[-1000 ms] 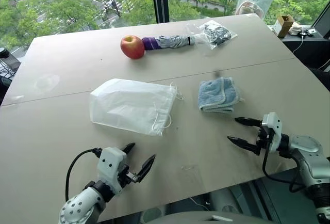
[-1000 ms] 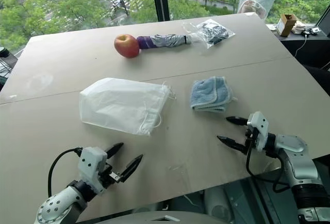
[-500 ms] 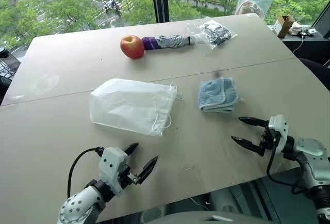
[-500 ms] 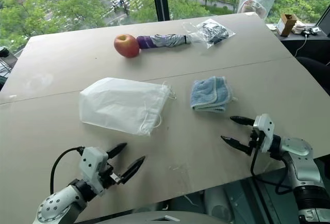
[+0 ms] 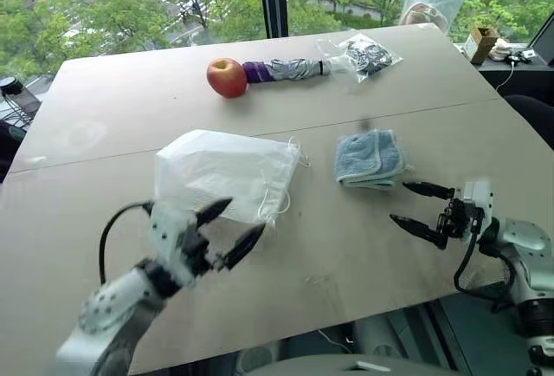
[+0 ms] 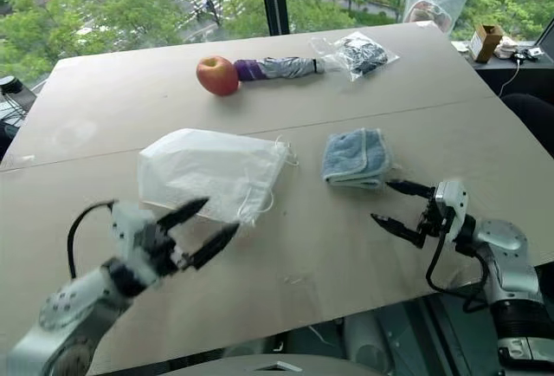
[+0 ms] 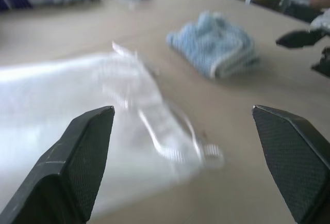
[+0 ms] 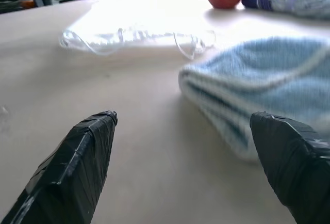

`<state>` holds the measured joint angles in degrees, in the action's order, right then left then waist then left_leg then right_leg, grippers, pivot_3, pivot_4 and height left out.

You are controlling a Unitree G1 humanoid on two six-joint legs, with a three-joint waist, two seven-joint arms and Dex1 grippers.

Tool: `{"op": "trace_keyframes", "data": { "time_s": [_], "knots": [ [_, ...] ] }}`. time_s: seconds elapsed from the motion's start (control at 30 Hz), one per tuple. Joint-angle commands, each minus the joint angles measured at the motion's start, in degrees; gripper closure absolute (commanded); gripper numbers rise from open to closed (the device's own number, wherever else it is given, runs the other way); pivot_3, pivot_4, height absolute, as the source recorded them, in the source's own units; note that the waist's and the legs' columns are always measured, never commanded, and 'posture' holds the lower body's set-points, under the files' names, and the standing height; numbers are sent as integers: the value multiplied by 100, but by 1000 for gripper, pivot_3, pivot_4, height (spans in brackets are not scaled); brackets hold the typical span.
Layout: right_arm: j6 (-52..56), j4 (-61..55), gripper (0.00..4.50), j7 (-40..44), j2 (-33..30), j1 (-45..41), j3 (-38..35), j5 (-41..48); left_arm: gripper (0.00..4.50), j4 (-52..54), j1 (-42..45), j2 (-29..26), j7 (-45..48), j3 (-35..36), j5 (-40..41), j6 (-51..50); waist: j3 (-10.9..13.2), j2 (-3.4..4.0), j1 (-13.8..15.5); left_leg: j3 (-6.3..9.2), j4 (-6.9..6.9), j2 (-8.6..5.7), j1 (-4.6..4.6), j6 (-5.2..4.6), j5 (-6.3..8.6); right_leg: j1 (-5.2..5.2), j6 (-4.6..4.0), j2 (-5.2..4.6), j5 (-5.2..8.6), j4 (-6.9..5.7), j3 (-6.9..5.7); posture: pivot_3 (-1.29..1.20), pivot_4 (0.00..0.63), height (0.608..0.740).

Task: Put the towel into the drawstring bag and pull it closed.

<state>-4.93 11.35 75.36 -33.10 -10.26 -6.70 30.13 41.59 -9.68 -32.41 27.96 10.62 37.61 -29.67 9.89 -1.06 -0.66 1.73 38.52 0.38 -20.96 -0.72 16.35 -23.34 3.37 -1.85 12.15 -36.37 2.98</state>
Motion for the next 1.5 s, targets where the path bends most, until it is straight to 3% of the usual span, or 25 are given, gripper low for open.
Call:
{"op": "trace_keyframes", "data": {
  "time_s": [0.03, 0.27, 0.4, 0.53, 0.77, 0.83, 0.97, 1.17, 1.5],
  "knots": [
    [60, 37, 76, 283, 20, -291, -162, 328, 96, 217, 828, -131, -515, -393, 88, -830, -1, -1, -18, 6, 0, -2, 0, 0, 0, 0, -8, 0, -10, 0, 1, 0, 150, 740],
    [-6, 187, 76, 361, 107, -445, -227, 335, 96, -326, 2217, 18, -1487, -1681, -1056, -1822, 2, -4, -17, 26, -21, -4, 2, 3, 1, -7, -10, 2, -13, -8, 0, 0, 150, 740],
    [-81, 155, 76, 304, 133, -322, -309, 334, 96, -221, 2183, 91, -2138, -2492, -1941, -2282, 2, -4, -17, 26, -22, -7, -9, 4, 2, -12, -9, -5, -13, 2, 3, 0, 150, 740],
    [-125, 122, 76, 261, 149, -207, -343, 339, 96, -44, 1775, 7, -2586, -2815, -2734, -2348, 3, -4, -13, 27, -22, -6, -11, 4, 2, -13, -10, -7, -13, 2, 1, 0, 150, 740],
    [-173, 289, 76, 303, 128, -259, -369, 247, 96, 158, -253, -687, -3126, -2134, -4236, -1053, 3, -3, -37, 14, -24, 4, 3, 4, 1, -16, -26, -10, -4, -5, 10, 0, 150, 740],
    [-172, 325, 76, 315, 145, -297, -363, 225, 96, -3, -539, -652, -3206, -1876, -4463, -638, 5, 1, -17, 14, -25, 7, 10, 3, 1, -12, -36, -14, 2, -8, 10, 0, 150, 740],
    [-165, 389, 76, 333, 230, -397, -286, 172, 96, -292, -715, -497, -3602, -1307, -5060, 456, 8, -2, 11, 13, -14, 5, 8, 0, 0, -8, -36, -16, 3, -8, 9, 0, 150, 740],
    [-136, 411, 76, 338, 291, -484, -268, 153, 96, -233, -1044, -159, -3170, -1691, -5248, 1933, 7, -2, -11, -2, -19, 3, 5, 0, 1, -9, -35, -27, 1, 0, 20, 0, 150, 740],
    [-104, 319, 76, 278, 322, -423, -250, 145, 96, -1054, -790, 286, -2861, -1344, -5450, 2304, 7, -2, -6, 12, -22, 5, -9, -3, 3, -17, -23, -26, -7, 4, 2, 0, 150, 740]
  ]
}}
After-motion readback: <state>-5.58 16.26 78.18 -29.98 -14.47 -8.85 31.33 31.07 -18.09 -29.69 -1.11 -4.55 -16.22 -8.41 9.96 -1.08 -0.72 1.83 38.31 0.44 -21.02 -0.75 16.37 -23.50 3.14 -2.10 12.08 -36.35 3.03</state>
